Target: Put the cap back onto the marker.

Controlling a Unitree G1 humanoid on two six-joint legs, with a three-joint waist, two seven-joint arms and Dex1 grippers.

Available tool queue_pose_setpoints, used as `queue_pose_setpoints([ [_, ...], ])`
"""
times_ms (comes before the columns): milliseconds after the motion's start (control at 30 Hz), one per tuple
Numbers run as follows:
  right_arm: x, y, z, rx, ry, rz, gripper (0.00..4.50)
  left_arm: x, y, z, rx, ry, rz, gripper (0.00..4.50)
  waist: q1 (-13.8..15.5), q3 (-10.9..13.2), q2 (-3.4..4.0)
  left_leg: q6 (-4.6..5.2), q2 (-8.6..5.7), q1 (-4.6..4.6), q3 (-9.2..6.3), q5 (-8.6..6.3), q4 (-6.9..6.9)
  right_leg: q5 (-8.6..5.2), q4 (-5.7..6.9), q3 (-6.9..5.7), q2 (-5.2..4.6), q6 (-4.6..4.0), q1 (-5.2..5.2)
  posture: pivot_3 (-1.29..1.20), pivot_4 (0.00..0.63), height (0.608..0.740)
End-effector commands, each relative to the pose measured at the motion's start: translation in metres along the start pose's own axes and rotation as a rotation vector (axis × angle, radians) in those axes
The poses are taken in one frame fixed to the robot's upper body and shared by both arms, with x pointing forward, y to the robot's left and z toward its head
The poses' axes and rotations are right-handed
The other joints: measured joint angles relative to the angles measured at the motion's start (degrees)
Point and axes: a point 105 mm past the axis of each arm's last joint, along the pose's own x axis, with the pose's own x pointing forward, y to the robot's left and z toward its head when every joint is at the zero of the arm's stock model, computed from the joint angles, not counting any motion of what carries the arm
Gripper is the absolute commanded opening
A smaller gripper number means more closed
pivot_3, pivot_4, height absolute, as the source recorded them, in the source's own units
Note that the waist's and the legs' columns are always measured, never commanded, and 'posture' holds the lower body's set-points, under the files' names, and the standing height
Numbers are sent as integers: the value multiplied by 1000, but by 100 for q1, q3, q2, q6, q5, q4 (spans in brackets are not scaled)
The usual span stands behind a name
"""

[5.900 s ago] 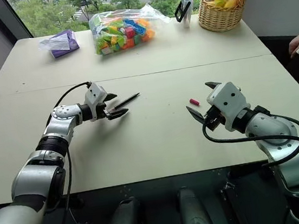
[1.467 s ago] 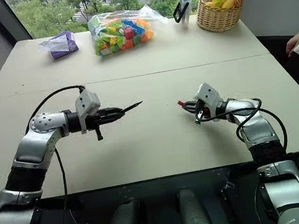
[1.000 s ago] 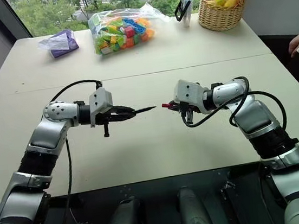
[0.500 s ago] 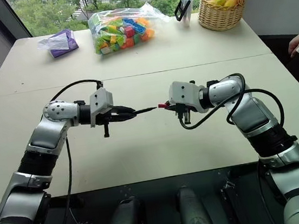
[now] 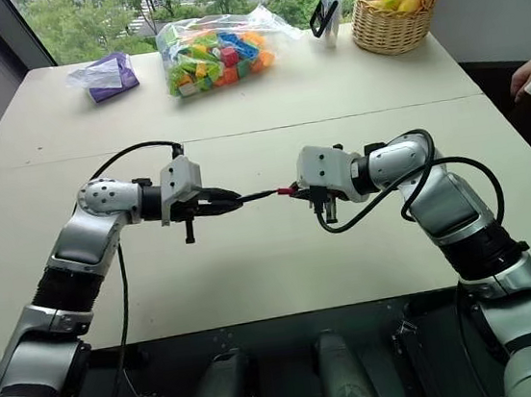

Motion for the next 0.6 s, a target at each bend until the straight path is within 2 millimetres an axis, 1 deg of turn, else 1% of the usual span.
queue_pose_setpoints([
  [33, -3, -5, 19, -46, -53, -12, 75, 2, -2, 11, 47, -21, -9, 0, 0, 0, 0, 0, 0, 0, 0, 0, 0, 0, 0, 0, 0, 0, 0, 0, 150, 740],
  [267, 0, -4, 23, -32, -69, 4, 75, 5, -7, 15, 86, -28, -24, 0, -1, 0, 0, 0, 0, 0, -1, 0, 0, 0, 0, 0, 0, 0, 0, 0, 150, 740],
  [433, 1, -2, 21, -10, -64, 28, 75, 6, -8, 13, 174, -6, -13, 0, 0, 0, 0, 0, 0, 0, -1, 0, 0, 0, 0, -1, 0, 0, 0, 0, 150, 740],
  [600, 0, 4, 15, 4, -37, 77, 75, 7, 1, 11, 306, 9, 73, 0, 12, 0, 0, 0, 0, 0, 0, 0, 1, 0, 0, 0, -1, -1, 0, 0, 150, 740],
])
